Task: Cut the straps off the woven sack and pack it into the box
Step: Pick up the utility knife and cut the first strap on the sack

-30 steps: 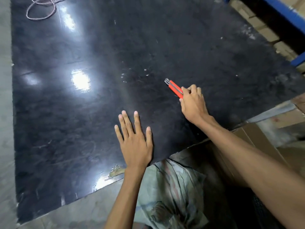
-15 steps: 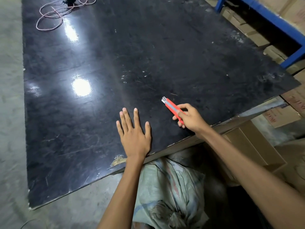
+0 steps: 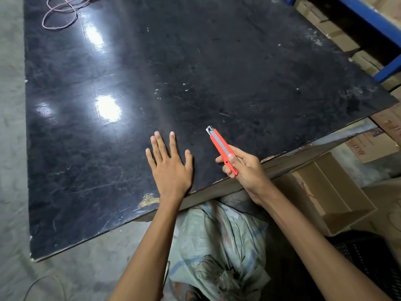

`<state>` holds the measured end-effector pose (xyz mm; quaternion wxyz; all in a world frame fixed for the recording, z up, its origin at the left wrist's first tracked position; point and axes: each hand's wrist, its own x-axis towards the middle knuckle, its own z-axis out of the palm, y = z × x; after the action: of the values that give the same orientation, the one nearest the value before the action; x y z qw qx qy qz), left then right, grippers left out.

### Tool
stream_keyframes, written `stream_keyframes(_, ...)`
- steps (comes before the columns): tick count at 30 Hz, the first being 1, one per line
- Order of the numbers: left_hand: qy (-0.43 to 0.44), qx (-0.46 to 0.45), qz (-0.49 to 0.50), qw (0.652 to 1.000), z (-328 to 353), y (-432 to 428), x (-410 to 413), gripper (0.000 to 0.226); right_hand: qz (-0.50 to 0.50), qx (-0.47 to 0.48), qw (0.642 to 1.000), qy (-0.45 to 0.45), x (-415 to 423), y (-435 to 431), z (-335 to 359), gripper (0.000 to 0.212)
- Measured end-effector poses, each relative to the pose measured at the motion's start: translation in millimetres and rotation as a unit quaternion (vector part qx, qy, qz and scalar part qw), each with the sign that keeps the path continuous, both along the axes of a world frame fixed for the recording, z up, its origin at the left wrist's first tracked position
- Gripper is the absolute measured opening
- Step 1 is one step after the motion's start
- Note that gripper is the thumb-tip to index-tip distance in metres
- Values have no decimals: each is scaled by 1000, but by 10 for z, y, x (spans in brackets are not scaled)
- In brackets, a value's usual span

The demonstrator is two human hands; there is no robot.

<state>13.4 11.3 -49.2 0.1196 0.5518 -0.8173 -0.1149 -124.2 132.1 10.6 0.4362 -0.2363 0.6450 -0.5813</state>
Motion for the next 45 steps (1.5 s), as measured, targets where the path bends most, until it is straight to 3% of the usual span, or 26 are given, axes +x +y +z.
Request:
stream_keyframes(10,-38,52,-40,997,128,94,154,66,-14,-27,998,-49,399,225,387,30)
stream_keyframes(18,-80,152,-94,981,380,684,719,68,-25,-12,995,-95,1001,689,814,29)
stream_keyframes(22,-117,151,-119,974,484,915,1035,73,-31,11,994,-101,1216,1032,897,28)
stream_keyframes(30,-86,185,-52,978,501,1622,1354,69,-9,59,995,-85,1348,1993,679,27)
stream_keyframes(37,24,268,7,963,-78,2904,1561,55,16,89,991,-98,1402,2965,-133,24)
stream_keyframes(45,-29,361,-35,932,-1895,4003,1492,54,-64,175,979,-88,1331,4120,-2140,23)
